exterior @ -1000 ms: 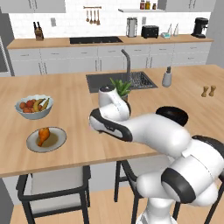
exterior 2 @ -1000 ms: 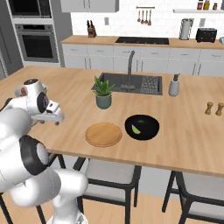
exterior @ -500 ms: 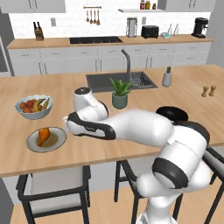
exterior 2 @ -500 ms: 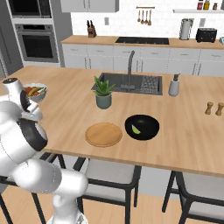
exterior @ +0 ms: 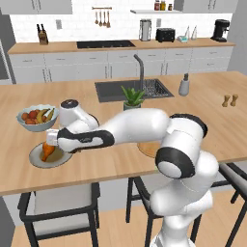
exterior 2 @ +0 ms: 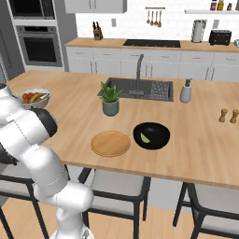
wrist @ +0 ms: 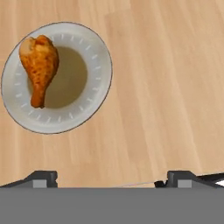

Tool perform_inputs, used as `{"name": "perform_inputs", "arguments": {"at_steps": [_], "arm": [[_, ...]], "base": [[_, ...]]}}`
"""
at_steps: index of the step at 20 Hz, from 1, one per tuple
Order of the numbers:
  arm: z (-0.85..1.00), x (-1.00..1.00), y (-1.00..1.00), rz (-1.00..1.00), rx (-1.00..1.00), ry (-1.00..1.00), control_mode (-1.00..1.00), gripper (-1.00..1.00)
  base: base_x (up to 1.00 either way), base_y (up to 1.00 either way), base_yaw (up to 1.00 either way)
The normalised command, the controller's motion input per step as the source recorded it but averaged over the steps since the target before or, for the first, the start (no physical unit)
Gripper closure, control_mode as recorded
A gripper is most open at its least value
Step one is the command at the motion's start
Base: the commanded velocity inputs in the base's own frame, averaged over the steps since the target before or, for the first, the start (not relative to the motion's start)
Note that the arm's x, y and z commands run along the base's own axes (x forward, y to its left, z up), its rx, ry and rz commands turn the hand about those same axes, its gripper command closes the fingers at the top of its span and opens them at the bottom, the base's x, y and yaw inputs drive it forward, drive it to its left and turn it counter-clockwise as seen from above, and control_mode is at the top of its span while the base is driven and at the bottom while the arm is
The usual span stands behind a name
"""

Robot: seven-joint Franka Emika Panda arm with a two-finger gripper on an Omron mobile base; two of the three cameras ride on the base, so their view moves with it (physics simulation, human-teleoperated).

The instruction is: Pick the chicken drumstick and lemon wedge from their plates and place them in the bowl. Then put the bowl in the fridge.

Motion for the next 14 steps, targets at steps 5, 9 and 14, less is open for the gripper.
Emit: {"name": "perform_inputs", "arguments": {"at_steps": [5, 9, 14], "arm": [[-0.17, 0.45, 0.48, -0.01, 0.0, 0.03, -1.0, -1.0], [-0.09, 0.47, 0.37, 0.0, 0.0, 0.06, -1.0, -1.0], [-0.38, 0.24, 0.37, -0.01, 0.0, 0.04, -1.0, -1.0]], "base": [[0.0, 0.0, 0.0], [0.0, 0.0, 0.0], [0.0, 0.0, 0.0]]}}
